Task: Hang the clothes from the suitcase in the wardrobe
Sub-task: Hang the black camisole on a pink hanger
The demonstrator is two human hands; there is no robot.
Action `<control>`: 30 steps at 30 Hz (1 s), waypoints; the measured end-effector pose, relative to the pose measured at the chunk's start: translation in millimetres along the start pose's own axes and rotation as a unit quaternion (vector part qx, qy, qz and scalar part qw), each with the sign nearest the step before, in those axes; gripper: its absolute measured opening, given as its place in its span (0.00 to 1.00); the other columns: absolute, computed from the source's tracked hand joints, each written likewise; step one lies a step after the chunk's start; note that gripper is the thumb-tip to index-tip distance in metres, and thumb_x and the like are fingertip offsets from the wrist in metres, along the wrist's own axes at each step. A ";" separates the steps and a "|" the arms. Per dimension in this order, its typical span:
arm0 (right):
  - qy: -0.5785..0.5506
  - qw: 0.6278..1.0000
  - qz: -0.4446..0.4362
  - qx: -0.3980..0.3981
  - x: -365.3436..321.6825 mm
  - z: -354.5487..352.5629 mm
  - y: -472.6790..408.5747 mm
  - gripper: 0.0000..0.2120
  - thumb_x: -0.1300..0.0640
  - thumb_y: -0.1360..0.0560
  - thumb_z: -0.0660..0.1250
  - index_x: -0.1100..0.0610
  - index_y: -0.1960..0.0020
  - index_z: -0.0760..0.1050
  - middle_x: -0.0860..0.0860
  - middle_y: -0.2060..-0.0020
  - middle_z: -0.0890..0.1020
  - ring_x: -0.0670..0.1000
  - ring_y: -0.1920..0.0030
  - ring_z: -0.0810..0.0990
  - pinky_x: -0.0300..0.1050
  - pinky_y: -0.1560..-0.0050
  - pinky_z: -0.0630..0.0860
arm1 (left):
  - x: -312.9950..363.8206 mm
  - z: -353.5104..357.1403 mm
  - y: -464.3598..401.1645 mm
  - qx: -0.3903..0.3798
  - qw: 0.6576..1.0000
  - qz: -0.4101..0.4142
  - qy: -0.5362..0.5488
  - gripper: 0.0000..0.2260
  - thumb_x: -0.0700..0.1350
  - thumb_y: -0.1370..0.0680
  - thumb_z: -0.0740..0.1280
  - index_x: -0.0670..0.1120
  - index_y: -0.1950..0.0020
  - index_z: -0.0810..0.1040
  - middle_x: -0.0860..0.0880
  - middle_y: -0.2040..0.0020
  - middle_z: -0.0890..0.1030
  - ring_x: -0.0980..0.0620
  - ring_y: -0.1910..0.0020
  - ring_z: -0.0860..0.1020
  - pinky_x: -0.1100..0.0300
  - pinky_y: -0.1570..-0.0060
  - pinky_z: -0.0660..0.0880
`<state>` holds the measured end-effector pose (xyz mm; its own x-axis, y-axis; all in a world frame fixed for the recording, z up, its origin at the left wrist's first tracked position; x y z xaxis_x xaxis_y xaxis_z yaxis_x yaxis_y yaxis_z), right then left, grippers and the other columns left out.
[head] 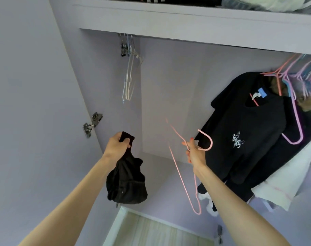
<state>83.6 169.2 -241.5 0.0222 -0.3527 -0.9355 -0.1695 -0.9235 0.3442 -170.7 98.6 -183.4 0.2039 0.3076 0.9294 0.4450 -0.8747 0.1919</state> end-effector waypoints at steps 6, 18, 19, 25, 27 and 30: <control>0.083 0.994 -0.020 -0.074 -10.2 -15.9 -1.5 0.21 0.46 0.22 0.61 0.60 0.64 0.80 0.46 0.83 0.59 0.42 0.84 0.54 0.33 0.82 0.53 | -14.9 -11.5 -15.9 0.048 0.998 -0.007 -0.037 0.07 0.40 0.20 0.57 0.41 0.47 0.73 0.49 0.67 0.72 0.52 0.68 0.71 0.60 0.64 0.67; 0.155 0.971 0.010 -0.184 -23.4 18.8 15.9 0.22 0.44 0.22 0.61 0.60 0.65 0.79 0.45 0.84 0.57 0.43 0.83 0.53 0.35 0.81 0.51 | -8.2 9.6 1.9 -0.107 0.979 0.060 -0.166 0.06 0.41 0.21 0.61 0.48 0.56 0.74 0.48 0.61 0.76 0.47 0.58 0.76 0.59 0.58 0.70; 0.138 0.971 0.028 -0.192 -24.4 21.1 16.6 0.22 0.44 0.22 0.61 0.60 0.63 0.79 0.45 0.83 0.57 0.44 0.83 0.53 0.35 0.81 0.51 | -10.0 11.0 3.6 -0.120 0.975 0.056 -0.180 0.02 0.41 0.21 0.62 0.48 0.52 0.72 0.48 0.59 0.76 0.46 0.55 0.76 0.58 0.55 0.69; 0.060 0.965 0.112 -0.230 -31.2 22.6 18.3 0.21 0.45 0.21 0.59 0.62 0.57 0.78 0.45 0.82 0.57 0.42 0.83 0.54 0.34 0.82 0.51 | -24.3 11.7 7.5 -0.196 0.933 0.102 -0.284 0.42 0.33 0.28 0.68 0.52 0.25 0.44 0.46 0.41 0.60 0.46 0.46 0.69 0.60 0.46 0.69; 0.040 0.963 0.133 -0.231 -33.5 19.7 19.9 0.20 0.45 0.20 0.58 0.62 0.56 0.77 0.45 0.82 0.57 0.42 0.83 0.54 0.34 0.82 0.51 | -26.0 14.8 11.8 -0.219 0.910 0.127 -0.330 0.50 0.31 0.28 0.66 0.62 0.28 0.32 0.50 0.43 0.56 0.43 0.52 0.73 0.56 0.50 0.75; 0.013 0.961 0.163 -0.225 -36.1 13.0 22.0 0.19 0.46 0.20 0.57 0.62 0.54 0.77 0.45 0.82 0.57 0.43 0.84 0.54 0.34 0.81 0.50 | -27.5 19.9 17.9 -0.221 0.875 0.174 -0.395 0.51 0.28 0.29 0.61 0.71 0.34 0.30 0.51 0.44 0.57 0.43 0.58 0.72 0.53 0.57 0.75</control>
<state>66.3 163.6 -201.2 0.0651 -0.6320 -0.7722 0.2720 -0.7333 0.6231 -151.0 81.9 -211.8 0.8763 0.0043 0.4818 -0.1083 -0.9726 0.2057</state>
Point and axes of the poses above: each hand's wrist, its own y-axis away from the middle knuckle, its own z-axis out of the palm, x = y × z, the point moved 4 cm from there along -y, towards the middle knuckle
